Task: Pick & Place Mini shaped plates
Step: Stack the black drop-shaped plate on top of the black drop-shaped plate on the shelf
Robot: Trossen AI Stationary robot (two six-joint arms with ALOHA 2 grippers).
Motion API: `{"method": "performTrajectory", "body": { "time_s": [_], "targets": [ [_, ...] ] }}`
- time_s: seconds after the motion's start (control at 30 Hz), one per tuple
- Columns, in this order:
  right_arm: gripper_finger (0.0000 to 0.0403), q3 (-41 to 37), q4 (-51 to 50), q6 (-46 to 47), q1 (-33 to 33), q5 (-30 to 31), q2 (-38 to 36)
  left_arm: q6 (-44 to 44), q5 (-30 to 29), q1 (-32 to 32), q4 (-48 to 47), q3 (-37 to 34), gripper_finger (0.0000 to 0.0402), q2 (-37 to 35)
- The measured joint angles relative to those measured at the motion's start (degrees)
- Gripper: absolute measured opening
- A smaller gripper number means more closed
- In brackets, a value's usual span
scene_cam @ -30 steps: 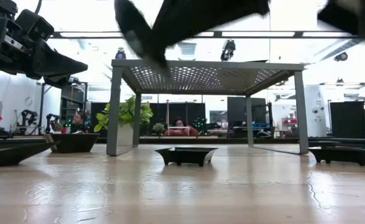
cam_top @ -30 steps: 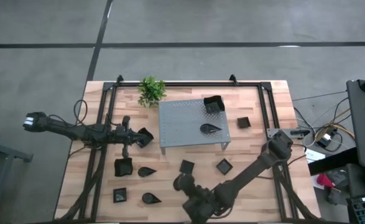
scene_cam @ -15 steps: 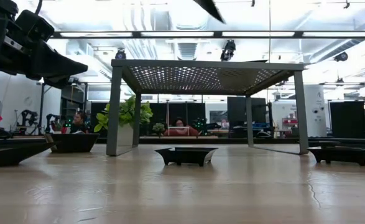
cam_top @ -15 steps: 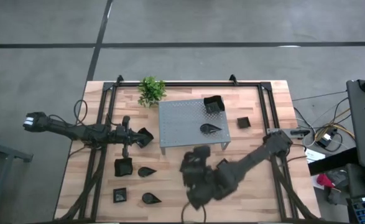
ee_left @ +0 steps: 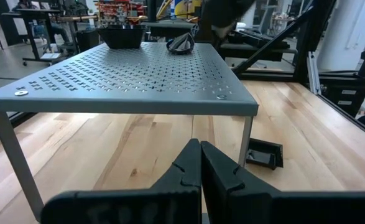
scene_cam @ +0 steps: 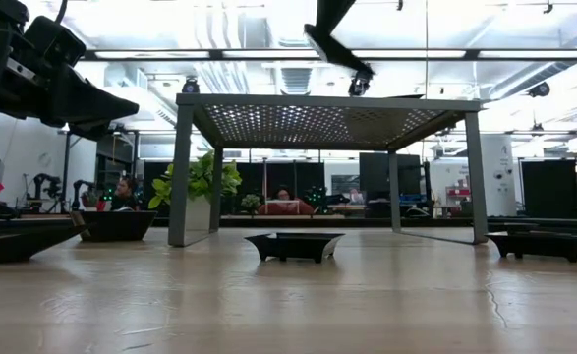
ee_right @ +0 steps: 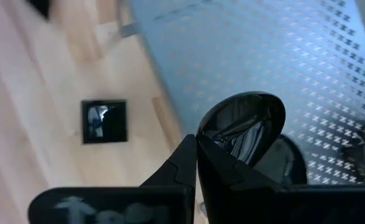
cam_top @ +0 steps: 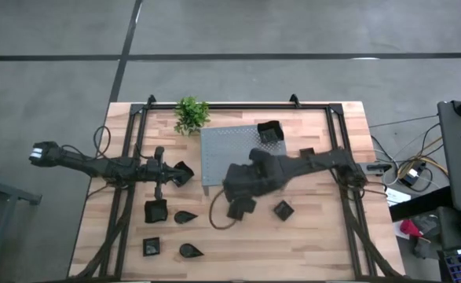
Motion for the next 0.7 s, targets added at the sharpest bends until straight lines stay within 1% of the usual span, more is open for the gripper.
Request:
{"method": "performTrajectory", "body": {
  "time_s": [0.1,0.2,0.3,0.4,0.5,0.6,0.7],
  "targets": [
    [0.0008,0.0,0.0,-0.8,-1.2,-0.3,-0.4,0.0,0.0,0.0,0.0,0.0,0.0,0.0],
    [0.0008,0.0,0.0,-1.1,-1.3,-1.5,-1.2,0.0,0.0,0.0,0.0,0.0,0.0,0.0],
    [0.0008,-1.5,0.0,-1.3,-0.8,-1.4,-2.3,0.0,0.0,0.0,0.0,0.0,0.0,0.0],
    [0.0008,-5.7,0.1,0.0,0.8,-1.5,-4.8,0.0,0.0,0.0,-0.1,0.0,0.0,0.0],
    [0.0008,-12.0,0.0,1.4,1.6,-1.4,-9.3,0.0,0.0,0.0,-0.1,0.0,0.0,0.0],
    [0.0008,-17.2,-0.1,5.1,0.8,-1.1,-14.3,0.0,0.0,0.0,-0.1,0.0,0.0,0.0],
    [0.0008,-20.6,-0.1,6.8,-0.3,-1.1,-18.0,0.0,0.0,0.0,-0.2,0.0,0.0,0.0]
  ]
}}
